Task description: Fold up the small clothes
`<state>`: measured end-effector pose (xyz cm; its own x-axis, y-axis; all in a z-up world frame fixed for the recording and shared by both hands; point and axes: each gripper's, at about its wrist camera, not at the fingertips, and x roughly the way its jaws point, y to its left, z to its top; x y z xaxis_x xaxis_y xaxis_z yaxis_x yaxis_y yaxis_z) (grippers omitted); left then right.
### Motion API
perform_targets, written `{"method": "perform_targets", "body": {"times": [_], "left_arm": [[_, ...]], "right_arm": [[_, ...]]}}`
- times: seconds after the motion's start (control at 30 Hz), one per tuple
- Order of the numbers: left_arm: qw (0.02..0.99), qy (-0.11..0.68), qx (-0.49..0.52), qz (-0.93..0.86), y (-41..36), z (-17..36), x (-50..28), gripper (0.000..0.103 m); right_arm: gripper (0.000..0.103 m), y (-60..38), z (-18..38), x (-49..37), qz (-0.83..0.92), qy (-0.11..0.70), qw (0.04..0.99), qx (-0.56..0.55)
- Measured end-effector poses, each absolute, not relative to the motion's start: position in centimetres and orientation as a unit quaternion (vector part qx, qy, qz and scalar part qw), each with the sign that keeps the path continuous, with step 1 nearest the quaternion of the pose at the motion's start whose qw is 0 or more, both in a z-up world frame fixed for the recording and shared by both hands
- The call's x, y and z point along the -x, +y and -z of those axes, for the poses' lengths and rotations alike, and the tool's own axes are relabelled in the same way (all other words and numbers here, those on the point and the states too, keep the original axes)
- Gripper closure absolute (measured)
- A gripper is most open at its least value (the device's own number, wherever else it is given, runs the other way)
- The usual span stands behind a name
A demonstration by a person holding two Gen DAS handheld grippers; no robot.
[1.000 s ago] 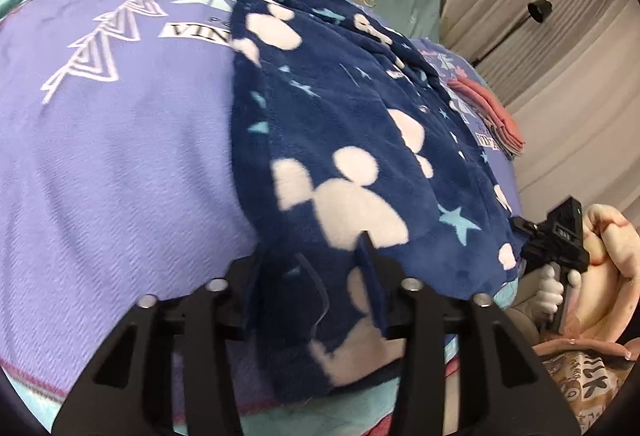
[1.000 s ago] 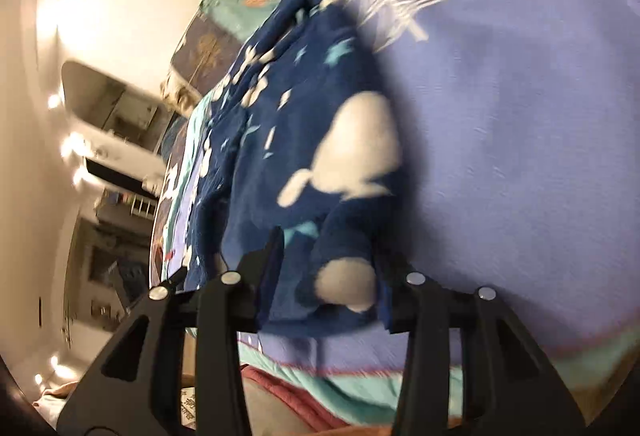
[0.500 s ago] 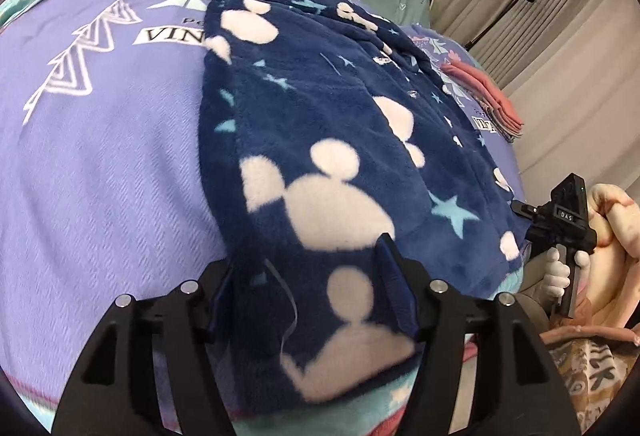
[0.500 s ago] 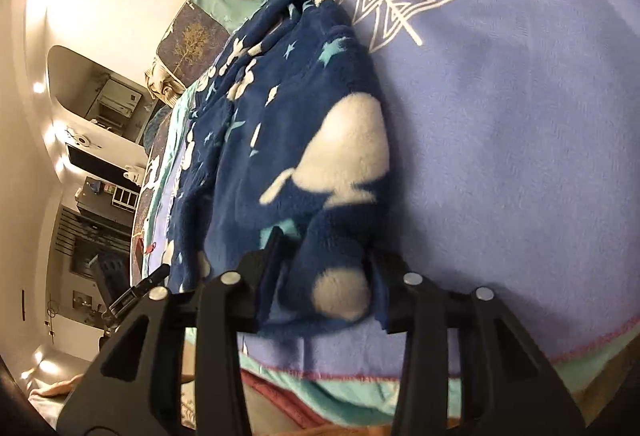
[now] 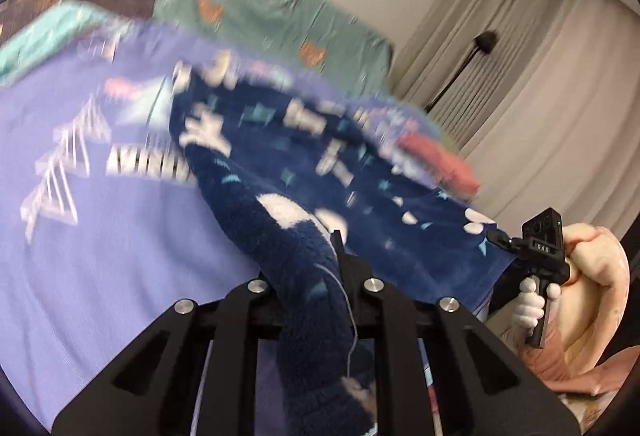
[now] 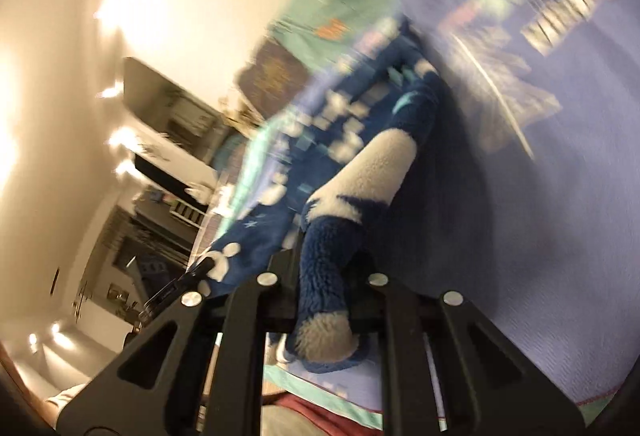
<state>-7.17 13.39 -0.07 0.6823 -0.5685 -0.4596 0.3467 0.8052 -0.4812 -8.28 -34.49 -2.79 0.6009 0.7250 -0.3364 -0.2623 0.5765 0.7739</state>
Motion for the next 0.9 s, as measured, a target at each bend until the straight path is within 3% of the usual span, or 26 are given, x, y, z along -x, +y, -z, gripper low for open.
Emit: {"method": "perform_targets", "body": {"times": [0.4,0.67,0.9], "left_arm": [[0.926,0.161,0.177,0.291,16.0,-8.9,18.4,0.088],[0.912,0.254,0.200,0.251,14.7,-4.0,13.0,0.086],[0.916,0.269,0.198,0.222,14.6,-2.8,10.8,0.085]], "right_arm": [[0.091,-37.5,-7.0,21.1,-0.301,0.151,0.889,-0.311],[0.091,-37.9,-2.0,17.6,-0.265,0.194,0.866,-0.376],[0.090,-37.3,-1.0,15.2,-0.241,0.193,0.877,-0.368]]}}
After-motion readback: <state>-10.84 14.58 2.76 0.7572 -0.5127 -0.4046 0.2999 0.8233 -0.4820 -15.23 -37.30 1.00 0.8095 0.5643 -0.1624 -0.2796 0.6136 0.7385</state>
